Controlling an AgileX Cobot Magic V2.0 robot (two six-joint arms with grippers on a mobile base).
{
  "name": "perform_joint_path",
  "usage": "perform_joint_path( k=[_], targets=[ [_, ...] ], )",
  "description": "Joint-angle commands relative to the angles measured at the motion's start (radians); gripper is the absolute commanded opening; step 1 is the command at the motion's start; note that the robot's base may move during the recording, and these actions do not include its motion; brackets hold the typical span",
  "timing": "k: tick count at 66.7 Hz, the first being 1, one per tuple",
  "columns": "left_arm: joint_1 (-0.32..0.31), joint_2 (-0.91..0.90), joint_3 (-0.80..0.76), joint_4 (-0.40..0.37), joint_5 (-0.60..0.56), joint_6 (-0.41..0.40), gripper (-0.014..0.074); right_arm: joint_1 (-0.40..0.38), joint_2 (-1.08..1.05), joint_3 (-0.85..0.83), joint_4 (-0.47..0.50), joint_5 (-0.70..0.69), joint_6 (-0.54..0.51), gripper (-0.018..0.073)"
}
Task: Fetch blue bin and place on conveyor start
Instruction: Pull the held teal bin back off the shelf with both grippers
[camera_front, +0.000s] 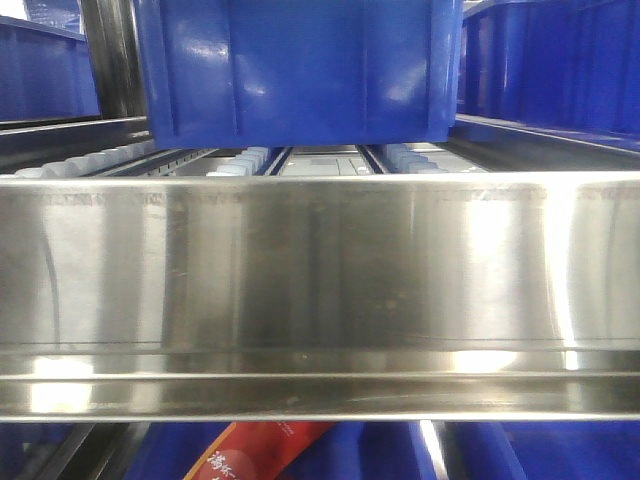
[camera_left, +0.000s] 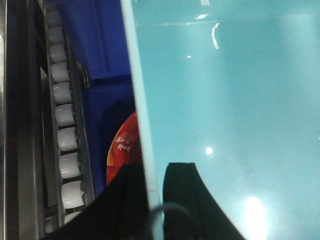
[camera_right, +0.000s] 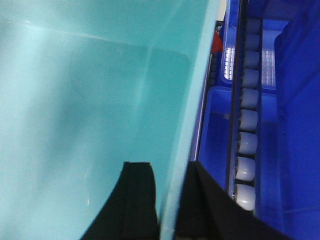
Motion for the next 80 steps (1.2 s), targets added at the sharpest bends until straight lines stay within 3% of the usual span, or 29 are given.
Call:
perform_joint_path(
  k=[1, 26, 47, 80],
  targets=[
    [-0.006, -0.011, -0.012, 0.01, -0.023, 0.01, -0.0111, -0.005, -0.012, -0.005, -0.024, -0.014, -0.02, -0.0153],
    [-0.006, -0.011, -0.012, 0.01, -0.072, 0.01, -0.0111, -0.005, -0.012, -0.005, -0.024, -0.016, -0.02, -0.0153],
    [-0.006, -0.011, -0.012, 0.01, -0.26, 0.01, -0.0111, -0.005, -0.012, -0.005, -0.024, -0.059, -0.02, -0.0153],
    [-0.006, -0.011, -0.012, 0.012, -0.568, 0.01, -0.0111, -0.005, -0.012, -0.005, -0.024, -0.27, -0.02, -0.0153]
  ],
)
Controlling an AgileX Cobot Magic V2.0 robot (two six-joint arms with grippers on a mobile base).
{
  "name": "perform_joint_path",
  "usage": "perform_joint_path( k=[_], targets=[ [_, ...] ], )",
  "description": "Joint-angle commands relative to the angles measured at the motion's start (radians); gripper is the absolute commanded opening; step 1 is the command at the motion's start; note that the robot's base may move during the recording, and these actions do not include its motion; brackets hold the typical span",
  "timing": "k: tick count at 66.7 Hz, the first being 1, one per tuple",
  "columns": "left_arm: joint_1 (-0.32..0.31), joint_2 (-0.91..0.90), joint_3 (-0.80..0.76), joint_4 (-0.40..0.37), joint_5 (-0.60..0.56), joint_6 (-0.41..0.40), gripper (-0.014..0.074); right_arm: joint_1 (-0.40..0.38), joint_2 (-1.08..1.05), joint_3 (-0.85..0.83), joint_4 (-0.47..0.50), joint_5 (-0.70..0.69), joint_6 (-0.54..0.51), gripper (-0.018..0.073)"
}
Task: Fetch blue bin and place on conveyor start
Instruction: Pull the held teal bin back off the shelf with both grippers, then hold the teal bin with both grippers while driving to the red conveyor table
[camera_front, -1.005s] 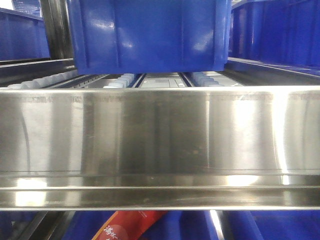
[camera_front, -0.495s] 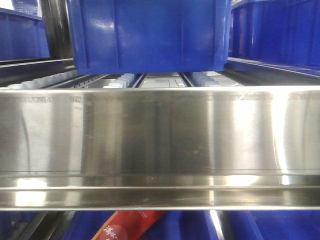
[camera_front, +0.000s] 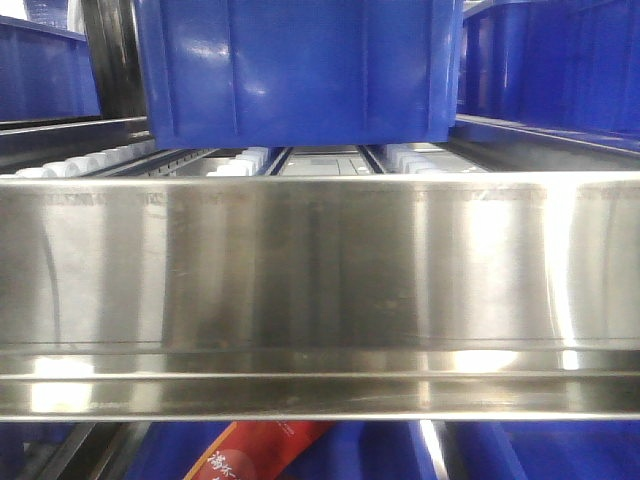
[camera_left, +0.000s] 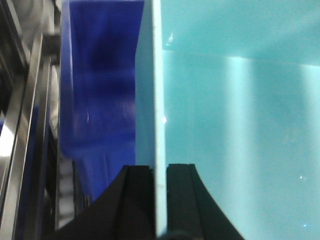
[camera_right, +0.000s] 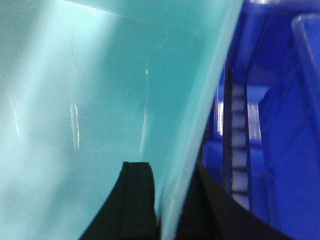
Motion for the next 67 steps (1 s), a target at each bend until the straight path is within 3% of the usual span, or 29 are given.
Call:
perform_joint_path(
  k=[1, 16, 47, 67],
  targets=[
    [-0.006, -0.011, -0.012, -0.042, -0.147, 0.0, -0.0111, 0.004, -0.012, -0.005, 0.016, -0.067, -0.031, -0.0153],
    [-0.006, -0.011, -0.012, -0.042, -0.205, 0.0, -0.0111, 0.004, -0.012, -0.005, 0.016, -0.159, -0.031, -0.0153],
    [-0.006, -0.011, -0.012, -0.031, -0.205, 0.0, -0.0111, 0.004, -0.012, -0.005, 0.016, -0.345, -0.031, -0.0153],
    [-0.006, -0.011, -0.012, -0.026, -0.205, 0.0, -0.0111, 0.004, -0.012, -0.005, 0.016, -0.372, -0.031, -0.0153]
  ],
)
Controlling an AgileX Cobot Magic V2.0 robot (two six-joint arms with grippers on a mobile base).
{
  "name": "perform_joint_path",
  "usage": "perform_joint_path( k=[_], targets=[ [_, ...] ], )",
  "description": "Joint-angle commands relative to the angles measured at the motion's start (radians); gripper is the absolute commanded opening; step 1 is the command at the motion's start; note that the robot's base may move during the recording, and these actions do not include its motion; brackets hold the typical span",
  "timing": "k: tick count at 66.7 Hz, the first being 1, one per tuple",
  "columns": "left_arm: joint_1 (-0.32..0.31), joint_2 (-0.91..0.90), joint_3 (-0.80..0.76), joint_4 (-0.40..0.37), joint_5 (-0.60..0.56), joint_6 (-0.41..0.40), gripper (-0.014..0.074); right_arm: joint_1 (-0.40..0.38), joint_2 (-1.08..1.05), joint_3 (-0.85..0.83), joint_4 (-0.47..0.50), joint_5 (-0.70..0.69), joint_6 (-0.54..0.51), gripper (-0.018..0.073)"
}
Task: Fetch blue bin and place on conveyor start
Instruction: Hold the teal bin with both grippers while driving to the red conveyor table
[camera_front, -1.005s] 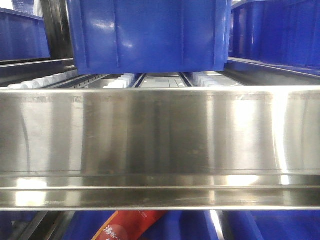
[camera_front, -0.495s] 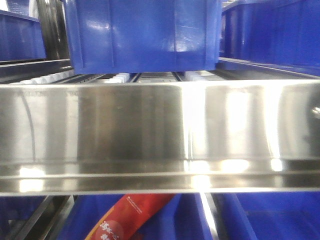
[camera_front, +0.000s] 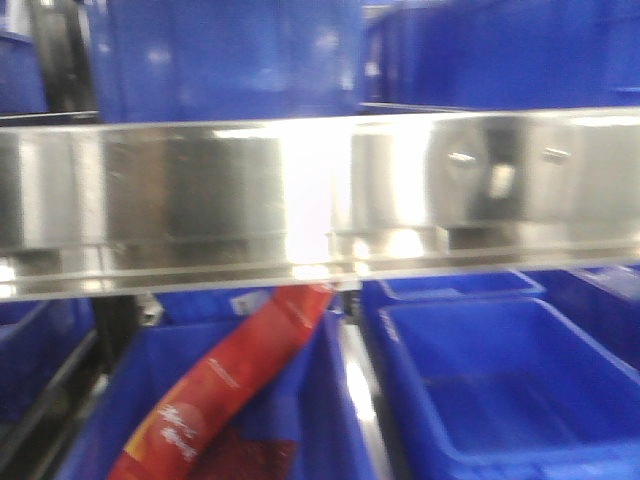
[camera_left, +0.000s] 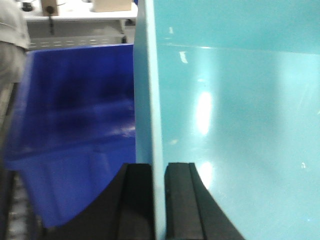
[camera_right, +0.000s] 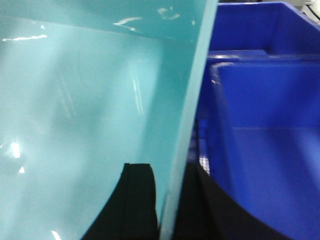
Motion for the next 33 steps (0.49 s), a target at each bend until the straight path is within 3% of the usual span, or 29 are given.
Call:
perform_joint_path(
  k=[1, 33],
  targets=[
    [-0.015, -0.011, -0.012, -0.062, -0.062, -0.004, -0.0111, 0.008, -0.012, -0.005, 0.044, -0.094, -0.027, -0.0153],
    [-0.015, -0.011, -0.012, -0.062, -0.062, -0.004, -0.0111, 0.008, -0.012, -0.005, 0.044, -0.096, -0.027, -0.0153]
  ],
)
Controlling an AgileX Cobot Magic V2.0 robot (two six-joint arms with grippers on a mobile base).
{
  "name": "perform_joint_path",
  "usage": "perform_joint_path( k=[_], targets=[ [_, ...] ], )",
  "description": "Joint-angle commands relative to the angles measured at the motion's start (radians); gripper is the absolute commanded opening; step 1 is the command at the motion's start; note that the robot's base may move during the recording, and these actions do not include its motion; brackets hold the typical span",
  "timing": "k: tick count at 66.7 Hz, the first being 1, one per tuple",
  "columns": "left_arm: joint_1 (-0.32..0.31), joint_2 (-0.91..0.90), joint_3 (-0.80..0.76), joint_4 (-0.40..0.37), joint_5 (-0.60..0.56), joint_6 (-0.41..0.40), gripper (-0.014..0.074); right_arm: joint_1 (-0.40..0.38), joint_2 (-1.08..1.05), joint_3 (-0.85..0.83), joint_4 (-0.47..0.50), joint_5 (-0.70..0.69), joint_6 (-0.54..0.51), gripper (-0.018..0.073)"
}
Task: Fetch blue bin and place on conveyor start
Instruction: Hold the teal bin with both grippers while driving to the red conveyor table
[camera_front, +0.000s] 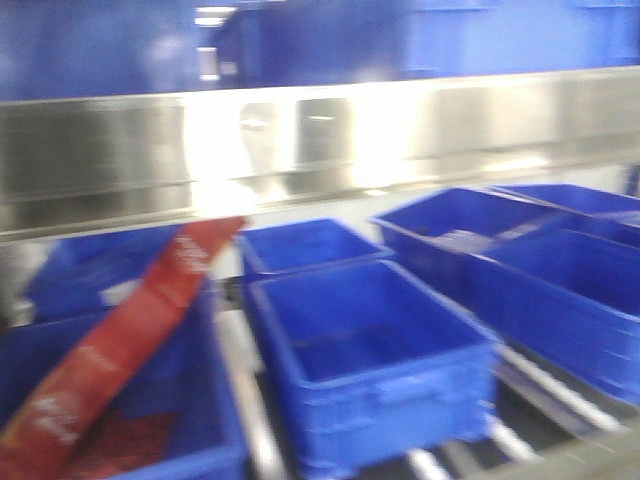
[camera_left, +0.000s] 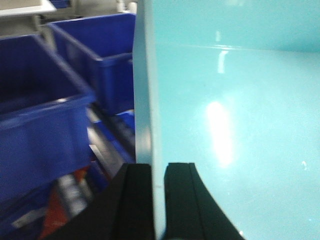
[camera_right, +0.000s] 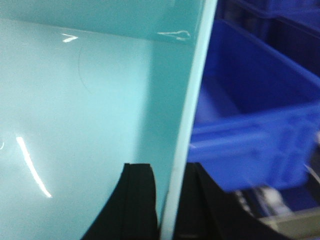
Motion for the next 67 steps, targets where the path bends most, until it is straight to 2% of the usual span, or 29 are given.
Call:
perform_joint_path(
  k=[1, 67],
  targets=[
    [-0.015, -0.011, -0.012, -0.062, -0.06, -0.004, -0.0111, 0.009, -0.012, -0.005, 0.044, -0.086, -0.024, -0.0153],
    [-0.015, -0.011, -0.012, -0.062, -0.062, -0.004, -0.0111, 0.009, -0.012, -0.005, 0.044, -0.09, -0.024, -0.0153]
  ],
)
